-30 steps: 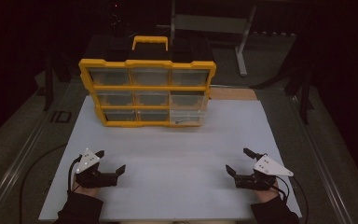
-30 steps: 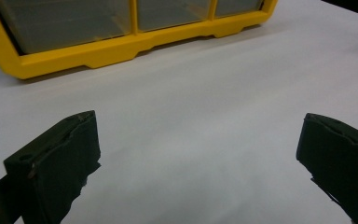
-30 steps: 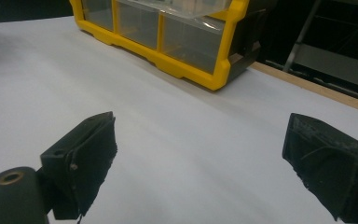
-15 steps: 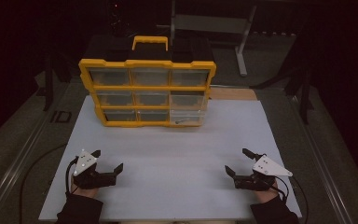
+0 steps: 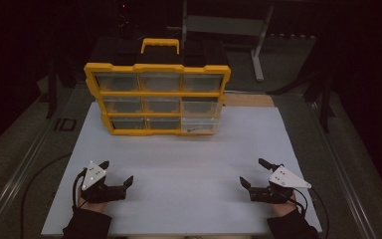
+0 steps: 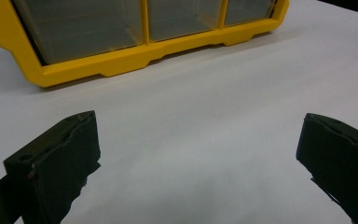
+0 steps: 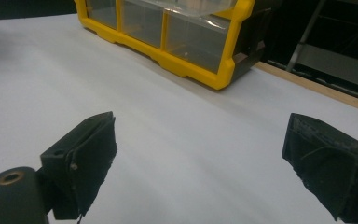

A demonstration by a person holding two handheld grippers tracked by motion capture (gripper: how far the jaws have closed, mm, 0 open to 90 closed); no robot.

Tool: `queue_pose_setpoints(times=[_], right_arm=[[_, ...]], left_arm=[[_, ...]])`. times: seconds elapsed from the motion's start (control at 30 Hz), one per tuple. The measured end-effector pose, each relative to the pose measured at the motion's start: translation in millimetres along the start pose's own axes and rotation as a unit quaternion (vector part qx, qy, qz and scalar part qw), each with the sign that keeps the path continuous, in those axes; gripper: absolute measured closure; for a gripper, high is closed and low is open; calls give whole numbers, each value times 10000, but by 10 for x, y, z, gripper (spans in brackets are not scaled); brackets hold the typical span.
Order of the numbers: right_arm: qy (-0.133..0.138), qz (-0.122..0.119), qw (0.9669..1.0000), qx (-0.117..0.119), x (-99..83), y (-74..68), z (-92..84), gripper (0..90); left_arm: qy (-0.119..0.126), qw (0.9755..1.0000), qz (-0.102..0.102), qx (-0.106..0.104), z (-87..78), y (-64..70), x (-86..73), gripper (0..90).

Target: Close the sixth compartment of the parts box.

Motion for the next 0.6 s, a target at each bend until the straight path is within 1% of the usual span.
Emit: queue_pose_setpoints(times=[0.23,0.33,0.47,0.6], right_arm=[[22,5,10000,-21,20,6,-12,95],[14,-31,10000,-32,29,-3,-18,95],[55,-39,10000,-53,79,-13,-54,95],[131,-44,9999,-97,169,-13,-101,95]], left_arm=[[7,10000,7,32,-1,-7,-6,0],[81,9999,-29,68,-19,-13,8,0],[100,9999,-27,74,-30,-7,13,0],[103,9999,-20,72,-34,3,14,0]])
Point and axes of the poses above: each handheld gripper's, and its own axes: z roughly forward along the jaws, x roughly out of its top, y roughly to its right, the point moved 4 cm from there along z, roughly forward along the jaws, and after that the axes turned 5 degrees about -z, right-handed, at the moved point
